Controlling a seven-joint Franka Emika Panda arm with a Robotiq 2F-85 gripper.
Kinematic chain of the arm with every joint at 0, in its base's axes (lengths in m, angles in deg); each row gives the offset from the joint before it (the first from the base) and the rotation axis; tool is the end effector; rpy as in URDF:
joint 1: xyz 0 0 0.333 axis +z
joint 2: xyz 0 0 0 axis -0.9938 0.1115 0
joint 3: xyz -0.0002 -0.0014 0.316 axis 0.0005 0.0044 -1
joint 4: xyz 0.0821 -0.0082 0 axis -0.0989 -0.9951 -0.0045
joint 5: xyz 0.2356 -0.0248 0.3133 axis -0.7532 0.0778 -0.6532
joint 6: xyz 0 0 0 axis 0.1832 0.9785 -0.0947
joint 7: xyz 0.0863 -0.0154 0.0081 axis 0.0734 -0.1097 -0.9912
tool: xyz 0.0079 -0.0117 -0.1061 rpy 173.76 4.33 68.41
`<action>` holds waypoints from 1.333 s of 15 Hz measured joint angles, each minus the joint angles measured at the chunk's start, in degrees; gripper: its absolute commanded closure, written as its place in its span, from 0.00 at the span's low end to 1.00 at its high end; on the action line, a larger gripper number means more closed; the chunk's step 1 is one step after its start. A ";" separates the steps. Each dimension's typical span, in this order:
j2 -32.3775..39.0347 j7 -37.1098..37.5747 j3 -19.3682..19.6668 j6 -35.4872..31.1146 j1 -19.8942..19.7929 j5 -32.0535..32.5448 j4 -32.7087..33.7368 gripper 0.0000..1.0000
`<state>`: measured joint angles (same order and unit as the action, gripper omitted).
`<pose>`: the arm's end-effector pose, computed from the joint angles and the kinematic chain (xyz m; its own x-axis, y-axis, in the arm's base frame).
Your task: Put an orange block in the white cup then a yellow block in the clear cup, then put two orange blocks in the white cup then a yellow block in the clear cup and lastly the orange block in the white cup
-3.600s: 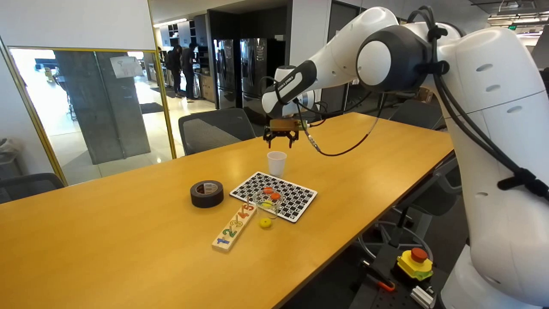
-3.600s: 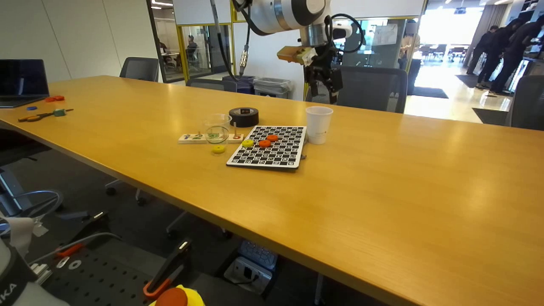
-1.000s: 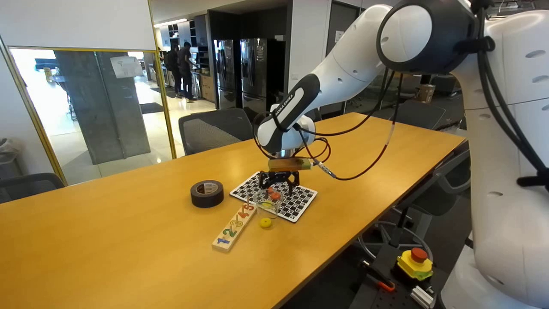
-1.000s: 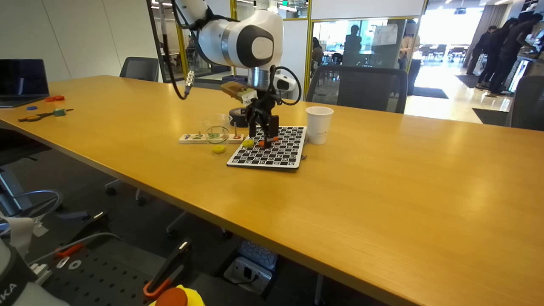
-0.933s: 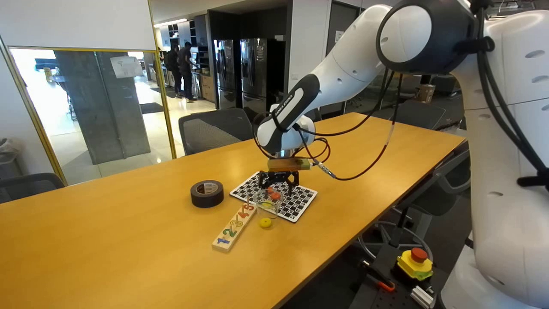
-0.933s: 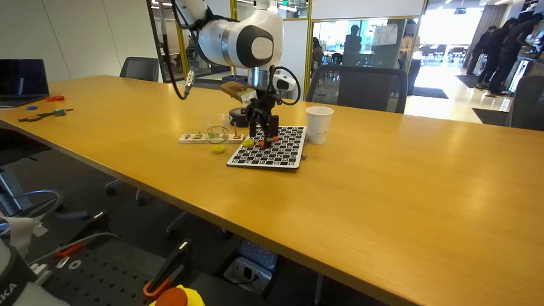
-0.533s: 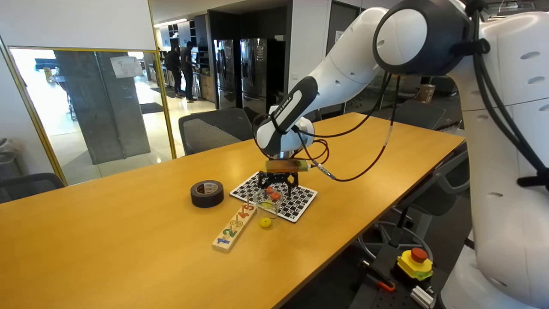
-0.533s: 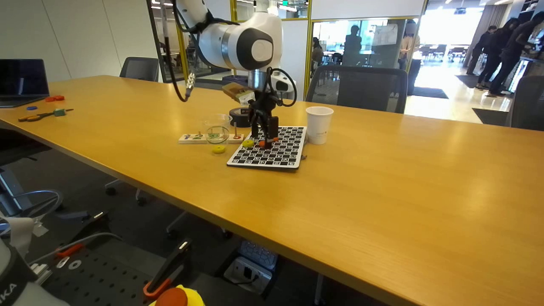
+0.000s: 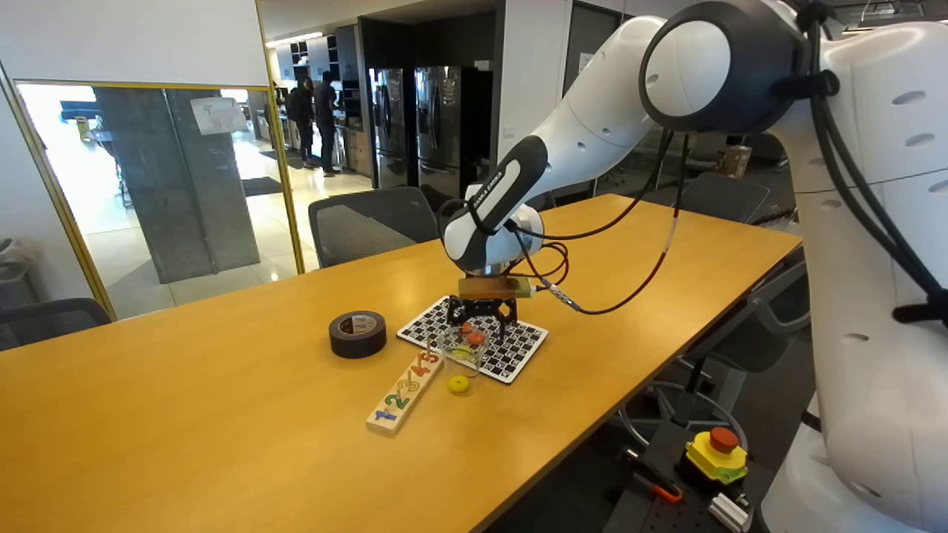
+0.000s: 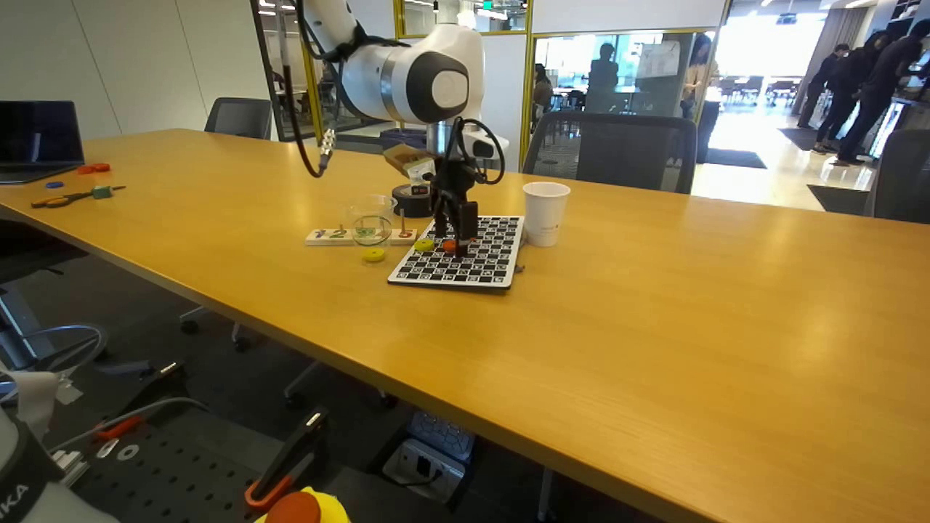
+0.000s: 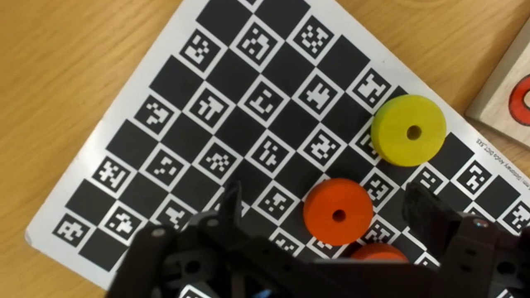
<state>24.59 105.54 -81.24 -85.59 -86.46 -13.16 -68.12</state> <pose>0.5829 -0.1107 0.2294 0.7529 -0.6577 -0.0246 -0.6577 -0.7532 0.0081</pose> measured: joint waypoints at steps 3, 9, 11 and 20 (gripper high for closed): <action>0.07 0.61 0.36 -0.11 0.25 0.16 0.00 0.00; 0.36 0.87 0.45 -0.11 0.50 0.19 0.07 0.00; 0.44 0.87 0.45 -0.11 0.56 0.19 0.13 0.00; 0.63 0.88 0.63 -0.08 0.62 0.46 0.81 0.66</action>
<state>25.22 106.42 -80.61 -85.67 -85.84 -12.70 -67.31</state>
